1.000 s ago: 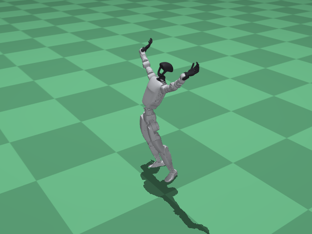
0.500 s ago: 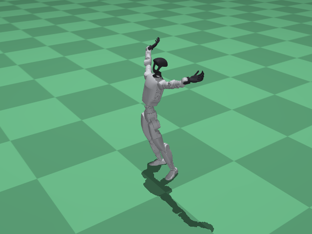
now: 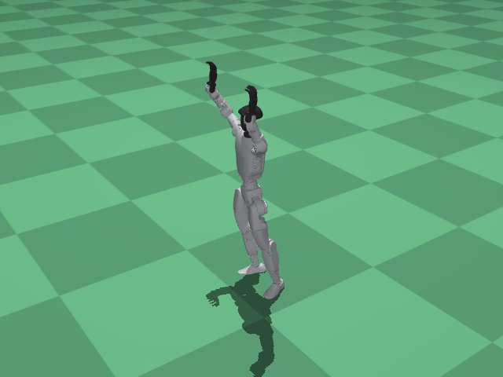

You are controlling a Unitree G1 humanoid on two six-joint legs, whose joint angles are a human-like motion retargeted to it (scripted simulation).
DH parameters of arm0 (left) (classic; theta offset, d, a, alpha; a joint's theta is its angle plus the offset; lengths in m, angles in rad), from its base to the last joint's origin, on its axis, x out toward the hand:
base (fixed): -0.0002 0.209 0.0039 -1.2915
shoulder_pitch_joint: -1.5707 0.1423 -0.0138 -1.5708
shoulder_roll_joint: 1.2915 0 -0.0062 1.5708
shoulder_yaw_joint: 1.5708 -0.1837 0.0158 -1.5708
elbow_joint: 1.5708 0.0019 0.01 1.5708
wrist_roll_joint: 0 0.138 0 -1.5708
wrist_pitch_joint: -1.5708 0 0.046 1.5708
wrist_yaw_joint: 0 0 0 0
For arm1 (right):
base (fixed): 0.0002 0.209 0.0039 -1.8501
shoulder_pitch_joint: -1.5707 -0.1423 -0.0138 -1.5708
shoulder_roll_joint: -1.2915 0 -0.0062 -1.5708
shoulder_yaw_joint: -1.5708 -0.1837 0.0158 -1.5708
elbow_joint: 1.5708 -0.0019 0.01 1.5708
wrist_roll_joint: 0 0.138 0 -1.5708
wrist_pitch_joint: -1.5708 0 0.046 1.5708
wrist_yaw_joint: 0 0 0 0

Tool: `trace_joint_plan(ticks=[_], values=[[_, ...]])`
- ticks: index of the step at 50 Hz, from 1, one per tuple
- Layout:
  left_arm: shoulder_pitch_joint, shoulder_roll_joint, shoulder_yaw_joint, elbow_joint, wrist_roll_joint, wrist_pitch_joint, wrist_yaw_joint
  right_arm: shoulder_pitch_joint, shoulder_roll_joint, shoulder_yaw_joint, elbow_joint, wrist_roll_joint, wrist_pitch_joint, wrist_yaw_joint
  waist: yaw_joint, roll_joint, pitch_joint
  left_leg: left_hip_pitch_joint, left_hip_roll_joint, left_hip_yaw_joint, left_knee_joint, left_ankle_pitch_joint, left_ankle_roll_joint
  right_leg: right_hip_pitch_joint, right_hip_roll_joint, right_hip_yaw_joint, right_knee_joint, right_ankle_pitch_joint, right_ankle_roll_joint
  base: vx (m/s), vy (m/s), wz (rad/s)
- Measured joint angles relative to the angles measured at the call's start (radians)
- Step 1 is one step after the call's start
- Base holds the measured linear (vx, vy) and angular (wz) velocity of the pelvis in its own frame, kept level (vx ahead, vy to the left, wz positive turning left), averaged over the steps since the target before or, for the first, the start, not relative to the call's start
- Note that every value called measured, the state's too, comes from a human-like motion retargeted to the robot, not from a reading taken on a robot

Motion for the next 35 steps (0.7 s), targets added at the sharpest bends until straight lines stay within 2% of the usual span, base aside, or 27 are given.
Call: trace_joint_plan(ticks=[3,5,10,15,20,28,35], values=[[0.268,-0.017,0.149,-0.224,0.078,0.0,-0.007,-0.016,0.09,0.114,-0.213,-0.125,0.035,0.007,0.014,0.0,0.018,-0.007,-0.008,-0.007,0.001,-0.001,0.011,-0.006,-0.009,0.007,0.002,0.001,0.0,-0.15,0.04,0.02],[0.446,-0.01,0.235,-0.378,0.156,0.018,-0.021,-0.077,0.158,0.242,-0.357,-0.191,0.046,0.038,0.012,0.005,0.026,-0.013,-0.012,-0.011,0.002,-0.002,0.017,-0.012,-0.013,0.011,0.004,0.002,0.0,-0.15,0.02,0.05],[0.841,0.051,0.392,-0.713,0.392,0.064,-0.114,-0.226,0.298,0.566,-0.641,-0.334,0.037,0.199,-0.023,0.021,0.052,-0.04,-0.016,-0.023,0.003,0.002,0.029,-0.034,-0.018,0.015,0.006,0.007,0.0,-0.15,-0.01,0.1],[1.327,0.094,0.649,-0.979,0.616,0.065,-0.219,-0.138,0.348,0.662,-0.852,-0.412,0.003,0.367,-0.036,0.041,0.089,-0.073,-0.011,-0.034,-0.004,0.02,0.025,-0.063,-0.01,0.01,0.001,0.018,0.0,-0.14,-0.05,0.11],[1.742,0.118,0.87,-1.094,0.68,0.048,-0.275,0.104,0.359,0.566,-0.972,-0.358,-0.027,0.448,-0.032,0.048,0.128,-0.1,-0.001,-0.041,-0.027,0.049,0.005,-0.087,0.01,-0.002,-0.015,0.035,0.0,-0.13,-0.08,0.1],[2.329,0.099,1.32,-1.082,0.626,0.079,-0.399,0.583,0.386,0.205,-1.018,-0.181,-0.014,0.619,-0.018,0.05,0.178,-0.115,0.015,-0.045,-0.06,0.088,-0.021,-0.109,0.037,-0.016,-0.026,0.056,0.0,-0.09,-0.08,0.05],[2.621,0.003,1.599,-1.044,0.563,0.122,-0.431,0.803,0.444,0.008,-1.007,-0.096,0.026,0.691,-0.003,0.043,0.2,-0.116,0.022,-0.04,-0.059,0.094,-0.016,-0.116,0.044,-0.009,-0.018,0.059,0.0,-0.01,-0.02,0.0]])
